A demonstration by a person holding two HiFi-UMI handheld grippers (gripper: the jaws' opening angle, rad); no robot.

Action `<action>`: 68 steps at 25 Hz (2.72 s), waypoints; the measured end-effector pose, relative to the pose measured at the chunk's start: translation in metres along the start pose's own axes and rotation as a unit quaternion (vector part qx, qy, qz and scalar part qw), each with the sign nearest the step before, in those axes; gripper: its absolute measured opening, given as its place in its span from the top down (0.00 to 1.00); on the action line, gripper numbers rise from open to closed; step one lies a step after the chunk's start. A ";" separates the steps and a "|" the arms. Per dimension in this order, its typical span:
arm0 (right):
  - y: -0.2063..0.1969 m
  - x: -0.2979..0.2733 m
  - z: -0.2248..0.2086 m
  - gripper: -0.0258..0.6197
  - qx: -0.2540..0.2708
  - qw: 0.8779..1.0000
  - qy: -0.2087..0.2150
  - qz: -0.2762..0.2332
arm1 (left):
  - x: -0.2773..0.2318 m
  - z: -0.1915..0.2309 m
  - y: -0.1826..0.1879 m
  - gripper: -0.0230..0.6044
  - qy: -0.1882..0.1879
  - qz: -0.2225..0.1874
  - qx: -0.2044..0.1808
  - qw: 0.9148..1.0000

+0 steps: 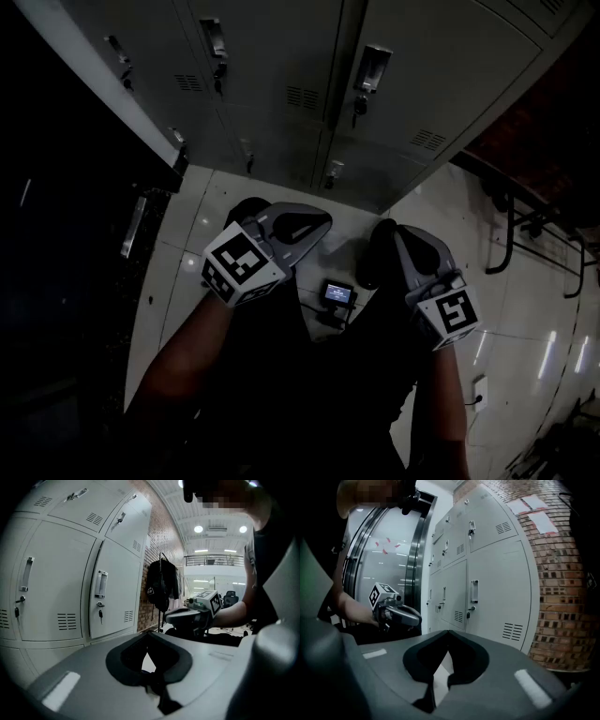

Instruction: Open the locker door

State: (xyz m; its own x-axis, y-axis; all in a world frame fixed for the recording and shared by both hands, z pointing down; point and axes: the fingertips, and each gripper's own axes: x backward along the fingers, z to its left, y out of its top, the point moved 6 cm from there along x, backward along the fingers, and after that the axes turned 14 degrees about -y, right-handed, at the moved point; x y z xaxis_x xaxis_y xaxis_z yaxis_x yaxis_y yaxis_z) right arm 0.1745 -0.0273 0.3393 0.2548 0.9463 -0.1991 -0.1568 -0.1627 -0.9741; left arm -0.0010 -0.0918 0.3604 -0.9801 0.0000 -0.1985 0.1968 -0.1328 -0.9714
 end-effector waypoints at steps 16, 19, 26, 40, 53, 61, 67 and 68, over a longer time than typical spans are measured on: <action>0.033 -0.122 0.009 0.90 0.257 0.961 -0.086 0.062 | 0.015 -0.008 0.004 0.95 -0.009 -0.017 0.006 1.000; 0.033 -0.146 0.003 0.90 0.327 0.933 -0.122 0.085 | 0.019 -0.007 0.003 0.95 -0.008 -0.020 0.006 1.000; 0.040 -0.189 0.001 0.86 0.503 0.842 -0.172 0.091 | 0.025 -0.007 0.003 0.95 -0.008 -0.031 0.011 0.999; 0.033 -0.202 0.004 0.91 0.610 0.765 -0.186 0.089 | 0.029 -0.007 0.002 0.95 -0.005 -0.029 0.009 1.000; 0.010 -0.089 0.023 0.91 0.584 0.797 -0.150 0.032 | 0.026 -0.006 -0.004 0.95 0.000 -0.013 0.009 1.000; -0.003 -0.024 0.004 0.89 0.552 0.824 -0.120 0.032 | 0.015 -0.007 -0.003 0.95 -0.006 0.003 0.009 1.000; -0.011 0.008 -0.016 0.89 0.531 0.841 -0.101 0.031 | 0.008 -0.007 -0.004 0.95 -0.009 0.014 0.007 1.000; -0.012 0.012 -0.019 0.89 0.529 0.843 -0.097 0.031 | 0.008 -0.007 -0.004 0.95 -0.009 0.014 0.007 1.000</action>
State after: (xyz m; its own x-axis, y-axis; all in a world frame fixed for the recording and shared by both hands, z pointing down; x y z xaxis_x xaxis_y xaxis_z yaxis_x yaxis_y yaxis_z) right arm 0.1975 -0.0191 0.3462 0.0697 0.9896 -0.1257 -0.9529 0.0287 -0.3020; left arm -0.0089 -0.0841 0.3613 -0.9744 -0.0215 -0.2239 0.2246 -0.1461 -0.9634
